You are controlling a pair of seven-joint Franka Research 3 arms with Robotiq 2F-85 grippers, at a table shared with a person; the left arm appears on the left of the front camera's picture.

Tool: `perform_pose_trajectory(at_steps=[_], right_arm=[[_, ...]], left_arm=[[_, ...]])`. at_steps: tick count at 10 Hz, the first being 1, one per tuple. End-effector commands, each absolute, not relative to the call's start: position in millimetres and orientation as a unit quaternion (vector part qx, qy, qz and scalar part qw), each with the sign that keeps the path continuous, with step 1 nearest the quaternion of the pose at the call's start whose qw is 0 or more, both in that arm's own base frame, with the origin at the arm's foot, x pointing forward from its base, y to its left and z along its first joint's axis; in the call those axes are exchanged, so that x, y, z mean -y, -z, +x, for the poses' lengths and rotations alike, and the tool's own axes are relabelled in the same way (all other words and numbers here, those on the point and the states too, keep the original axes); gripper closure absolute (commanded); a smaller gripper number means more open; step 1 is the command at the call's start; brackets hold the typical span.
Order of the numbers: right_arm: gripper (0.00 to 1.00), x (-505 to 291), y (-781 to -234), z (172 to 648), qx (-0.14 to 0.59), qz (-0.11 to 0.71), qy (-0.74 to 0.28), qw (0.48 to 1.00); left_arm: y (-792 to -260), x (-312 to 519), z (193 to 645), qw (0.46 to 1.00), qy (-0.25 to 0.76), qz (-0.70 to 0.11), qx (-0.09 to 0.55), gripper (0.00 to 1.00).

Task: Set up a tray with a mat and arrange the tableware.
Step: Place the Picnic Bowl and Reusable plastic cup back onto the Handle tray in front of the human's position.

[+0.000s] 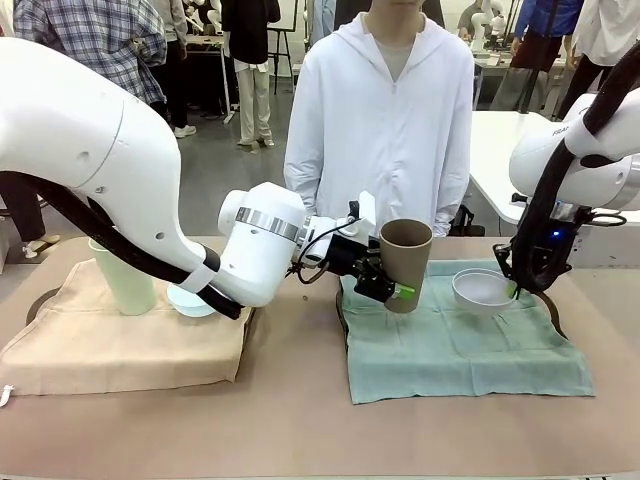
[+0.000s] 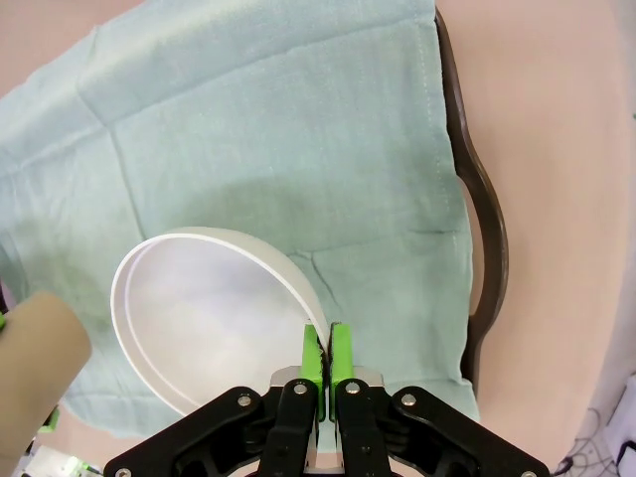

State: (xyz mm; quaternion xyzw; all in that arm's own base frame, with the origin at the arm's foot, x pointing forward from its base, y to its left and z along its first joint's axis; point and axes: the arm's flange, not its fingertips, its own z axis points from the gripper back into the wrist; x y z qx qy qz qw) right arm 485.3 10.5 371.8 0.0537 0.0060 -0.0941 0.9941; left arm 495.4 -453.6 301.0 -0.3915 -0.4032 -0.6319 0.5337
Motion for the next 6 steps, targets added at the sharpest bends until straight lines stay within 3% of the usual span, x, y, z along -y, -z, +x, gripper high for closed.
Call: perform_pose_trajectory(at_steps=[1,6], right_arm=[[0.96,-8,-369,492,0.003,0.053,0.078,0.995],[0.96,-3,-358,496,-0.007,0.057,0.079,0.995]], left_arm=[[-300,461,500,0.527,0.643,-0.374,0.411,0.17],[-283,465,508,0.538,0.643,-0.378,0.393,0.17]])
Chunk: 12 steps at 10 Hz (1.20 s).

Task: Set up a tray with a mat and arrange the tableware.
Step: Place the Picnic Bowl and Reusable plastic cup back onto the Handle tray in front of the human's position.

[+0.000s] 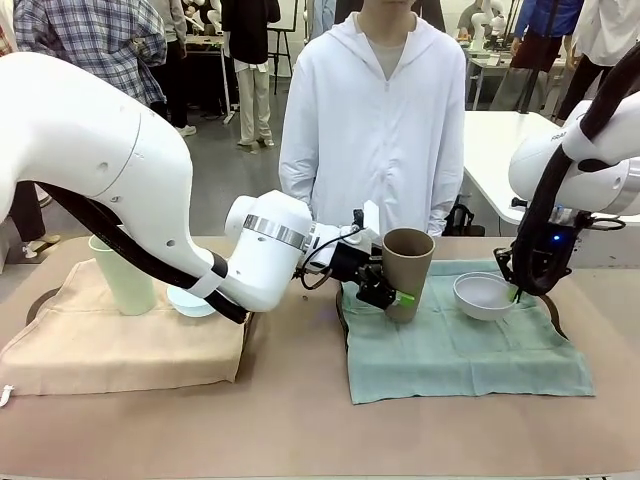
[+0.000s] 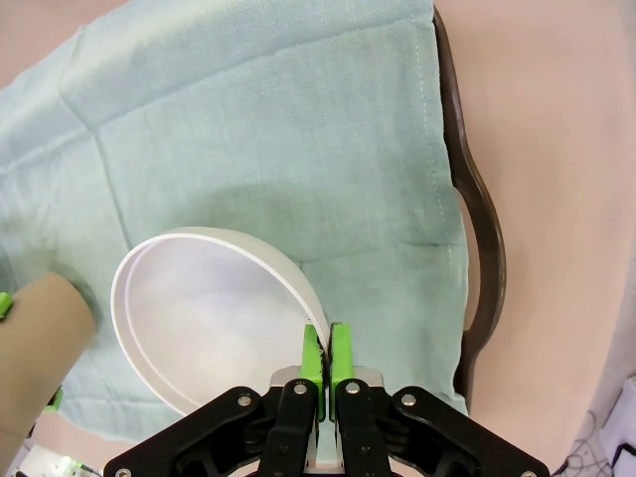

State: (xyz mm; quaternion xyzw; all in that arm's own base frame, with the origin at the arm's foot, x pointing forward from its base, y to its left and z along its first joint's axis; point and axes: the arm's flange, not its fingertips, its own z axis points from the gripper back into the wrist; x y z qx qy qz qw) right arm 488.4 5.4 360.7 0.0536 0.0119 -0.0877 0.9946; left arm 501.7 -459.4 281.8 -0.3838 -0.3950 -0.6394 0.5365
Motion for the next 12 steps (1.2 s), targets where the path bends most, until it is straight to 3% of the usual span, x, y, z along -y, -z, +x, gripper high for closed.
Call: perform_pose_trajectory(at_steps=[1,3,4,5,6,7,8,9,11,12], right_arm=[[0.96,-3,-356,497,-0.009,0.057,0.078,0.995],[0.96,-2,-352,498,-0.015,0.056,0.076,0.995],[0.55,-2,-353,498,-0.019,0.055,0.074,0.996],[0.37,-2,-353,497,-0.018,0.051,0.073,0.996],[0.35,-1,-358,495,-0.018,0.058,0.077,0.995],[0.17,2,-364,492,-0.015,0.057,0.080,0.995],[0.16,5,-369,488,-0.011,0.059,0.081,0.995],[0.00,8,-374,486,-0.007,0.064,0.084,0.994],[0.00,9,-383,481,-0.007,0.073,0.080,0.994],[0.21,8,-389,478,-0.005,0.072,0.079,0.994]], left_arm=[[-281,465,508,0.540,0.643,-0.379,0.390,0.17],[-274,464,509,0.550,0.640,-0.382,0.377,0.17],[-276,465,509,0.548,0.641,-0.385,0.376,0.00],[-276,464,508,0.548,0.640,-0.386,0.376,0.00],[-280,462,506,0.549,0.636,-0.387,0.380,0.00],[-285,456,505,0.563,0.629,-0.386,0.371,0.00],[-288,446,502,0.574,0.623,-0.387,0.363,0.00],[-291,435,497,0.585,0.617,-0.390,0.354,0.00],[-299,415,486,0.598,0.616,-0.392,0.329,0.00],[-304,405,480,0.608,0.620,-0.387,0.310,0.00]])
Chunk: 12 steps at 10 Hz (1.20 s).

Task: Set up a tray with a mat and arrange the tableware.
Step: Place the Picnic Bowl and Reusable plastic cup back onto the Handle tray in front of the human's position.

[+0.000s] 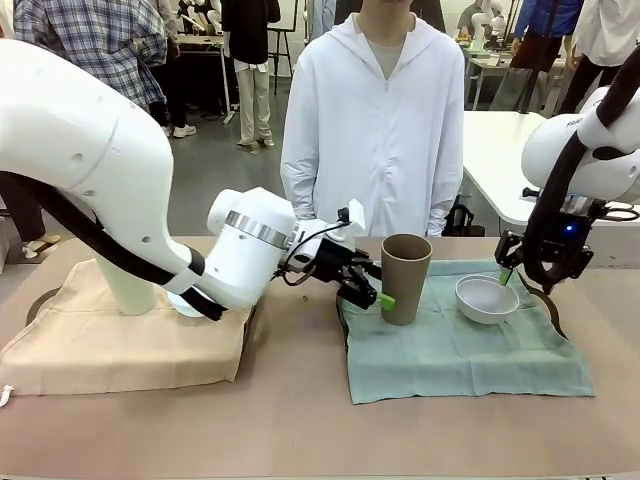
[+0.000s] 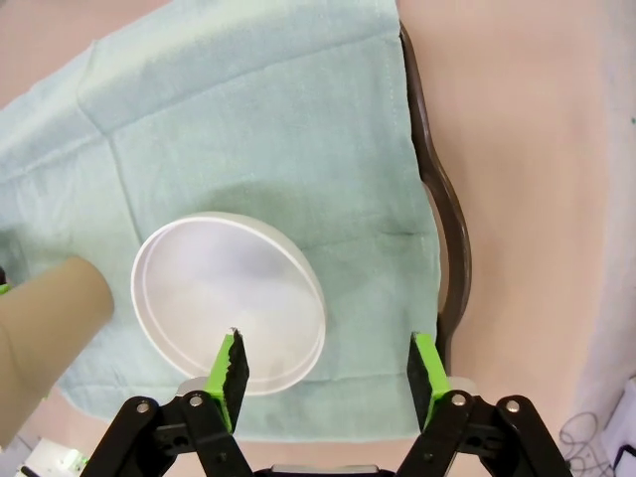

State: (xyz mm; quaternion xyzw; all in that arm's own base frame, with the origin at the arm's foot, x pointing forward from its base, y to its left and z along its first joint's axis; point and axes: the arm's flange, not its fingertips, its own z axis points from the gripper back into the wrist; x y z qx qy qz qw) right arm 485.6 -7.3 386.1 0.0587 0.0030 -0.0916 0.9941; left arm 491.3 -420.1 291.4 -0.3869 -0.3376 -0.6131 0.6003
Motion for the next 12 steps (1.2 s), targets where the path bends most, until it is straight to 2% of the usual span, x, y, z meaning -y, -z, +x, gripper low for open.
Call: perform_pose_trajectory(at_steps=[1,2,3,5,8,10,12], right_arm=[[0.11,9,-397,474,-0.002,0.070,0.076,0.995],[0.02,9,-408,467,0.000,0.065,0.069,0.996],[0.00,8,-422,460,0.008,0.056,0.057,0.997],[0.00,-2,-455,444,0.031,0.048,0.024,0.998],[0.00,-18,-483,427,0.052,0.034,-0.010,0.998],[0.00,-20,-488,427,0.052,0.033,-0.011,0.998],[0.00,-19,-486,441,0.051,0.026,-0.007,0.998]], left_arm=[[-312,394,476,0.620,0.620,-0.379,0.294,0.00],[-329,382,468,0.637,0.625,-0.361,0.270,0.00],[-357,375,457,0.657,0.631,-0.331,0.245,0.00],[-422,374,433,0.723,0.601,-0.270,0.208,0.00],[-498,359,406,0.838,0.510,-0.121,0.152,0.00],[-520,356,400,0.903,0.423,-0.044,0.057,0.00],[-546,374,397,0.924,0.378,-0.052,0.030,0.00]])
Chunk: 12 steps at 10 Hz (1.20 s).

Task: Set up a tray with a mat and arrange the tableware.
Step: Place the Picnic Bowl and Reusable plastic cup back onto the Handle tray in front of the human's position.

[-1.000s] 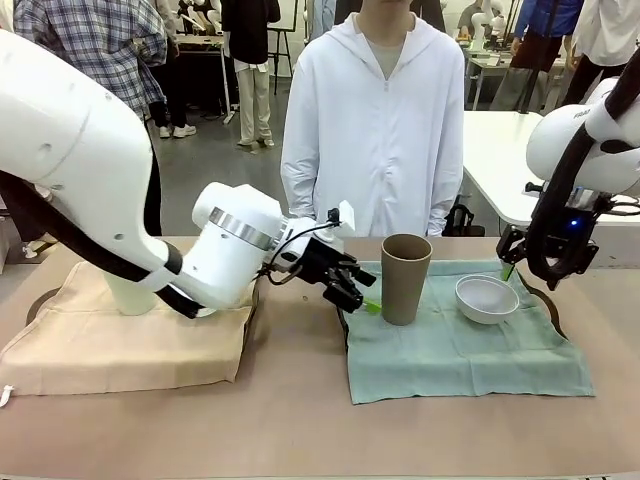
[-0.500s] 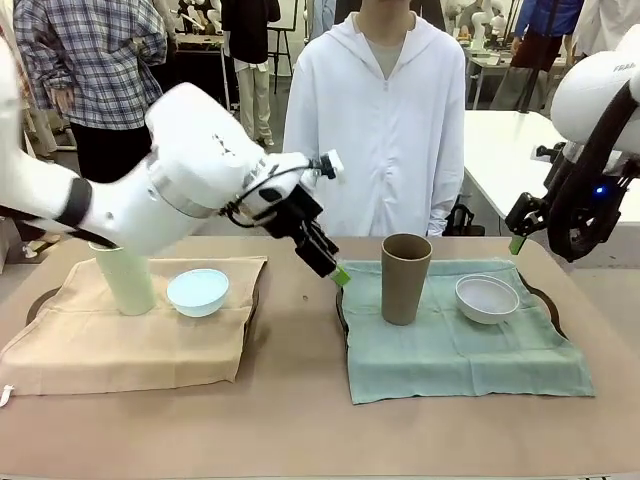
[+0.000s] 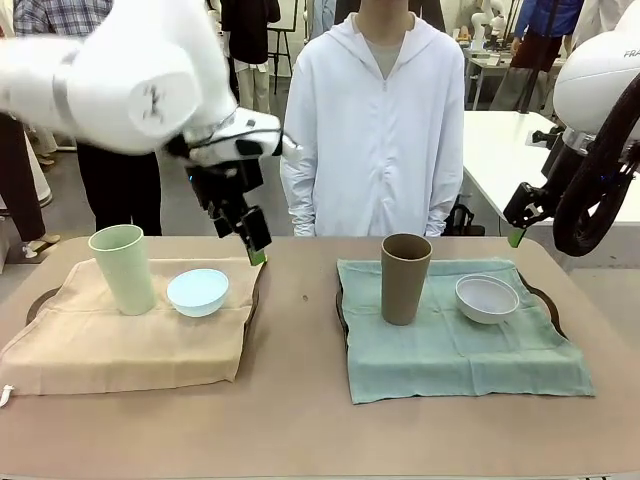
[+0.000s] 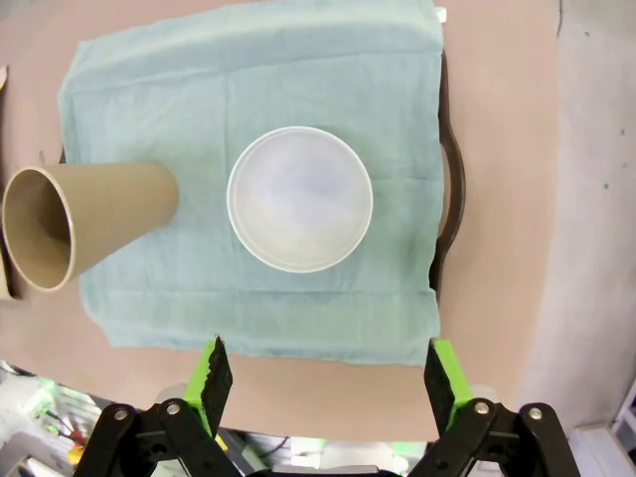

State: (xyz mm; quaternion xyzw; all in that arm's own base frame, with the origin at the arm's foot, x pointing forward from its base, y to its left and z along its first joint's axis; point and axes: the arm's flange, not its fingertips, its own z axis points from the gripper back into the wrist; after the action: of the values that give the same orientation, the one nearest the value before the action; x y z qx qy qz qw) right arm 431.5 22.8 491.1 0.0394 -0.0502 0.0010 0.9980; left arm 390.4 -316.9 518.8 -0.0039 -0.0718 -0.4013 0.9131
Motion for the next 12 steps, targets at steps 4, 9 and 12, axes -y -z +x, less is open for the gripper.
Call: perform_pose_trajectory(at_steps=[4,9,12], right_arm=[[0.00,-22,-487,436,0.045,0.040,0.000,0.998],[0.00,-22,-487,436,0.045,0.040,0.000,0.998],[0.00,-22,-487,436,0.045,0.040,0.000,0.998]], left_arm=[[-557,368,372,0.931,0.364,-0.027,-0.004,0.00],[-557,368,372,0.931,0.364,-0.027,-0.004,0.00],[-557,368,372,0.931,0.364,-0.027,-0.004,0.00]])
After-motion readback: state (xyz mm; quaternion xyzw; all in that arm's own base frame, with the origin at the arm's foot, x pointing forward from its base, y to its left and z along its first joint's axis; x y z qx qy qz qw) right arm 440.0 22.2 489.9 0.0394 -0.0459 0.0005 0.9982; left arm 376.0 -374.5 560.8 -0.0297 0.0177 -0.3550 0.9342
